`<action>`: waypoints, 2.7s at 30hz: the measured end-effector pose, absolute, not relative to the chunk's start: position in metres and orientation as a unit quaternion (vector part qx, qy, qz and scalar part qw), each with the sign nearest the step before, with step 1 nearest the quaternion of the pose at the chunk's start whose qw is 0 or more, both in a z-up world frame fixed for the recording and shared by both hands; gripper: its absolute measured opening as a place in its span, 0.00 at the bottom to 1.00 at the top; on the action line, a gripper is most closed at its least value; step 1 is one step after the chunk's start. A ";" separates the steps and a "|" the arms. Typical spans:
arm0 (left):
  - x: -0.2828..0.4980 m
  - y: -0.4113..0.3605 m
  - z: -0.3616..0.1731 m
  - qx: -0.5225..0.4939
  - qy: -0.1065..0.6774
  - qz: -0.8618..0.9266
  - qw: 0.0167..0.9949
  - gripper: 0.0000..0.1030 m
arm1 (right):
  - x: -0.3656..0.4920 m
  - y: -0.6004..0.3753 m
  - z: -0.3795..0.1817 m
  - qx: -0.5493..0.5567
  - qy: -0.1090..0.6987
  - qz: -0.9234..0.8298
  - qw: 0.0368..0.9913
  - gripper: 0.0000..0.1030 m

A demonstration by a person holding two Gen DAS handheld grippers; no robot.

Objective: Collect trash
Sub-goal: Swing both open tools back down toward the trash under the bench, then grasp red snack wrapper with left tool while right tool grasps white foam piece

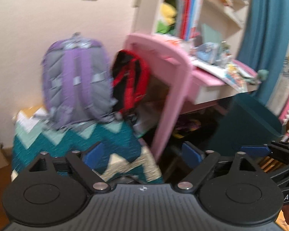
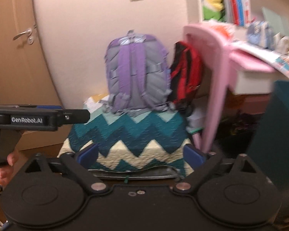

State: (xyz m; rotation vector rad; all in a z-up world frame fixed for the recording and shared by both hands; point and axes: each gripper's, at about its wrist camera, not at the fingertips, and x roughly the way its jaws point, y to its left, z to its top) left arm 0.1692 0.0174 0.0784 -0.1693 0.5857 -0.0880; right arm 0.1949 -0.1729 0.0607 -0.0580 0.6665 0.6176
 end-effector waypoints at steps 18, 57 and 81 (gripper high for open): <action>0.220 0.137 -0.145 -0.173 0.337 0.075 0.923 1.00 | 0.261 -0.045 -0.187 -0.056 0.445 0.273 0.851 1.00; 0.297 0.143 -0.584 -0.187 0.660 0.098 0.721 0.93 | 0.294 -0.057 -0.587 -0.085 0.758 0.188 0.619 0.51; 0.288 0.143 -0.527 -0.232 0.636 0.112 0.727 0.38 | 0.295 -0.022 -0.488 -0.148 0.682 0.187 0.691 0.07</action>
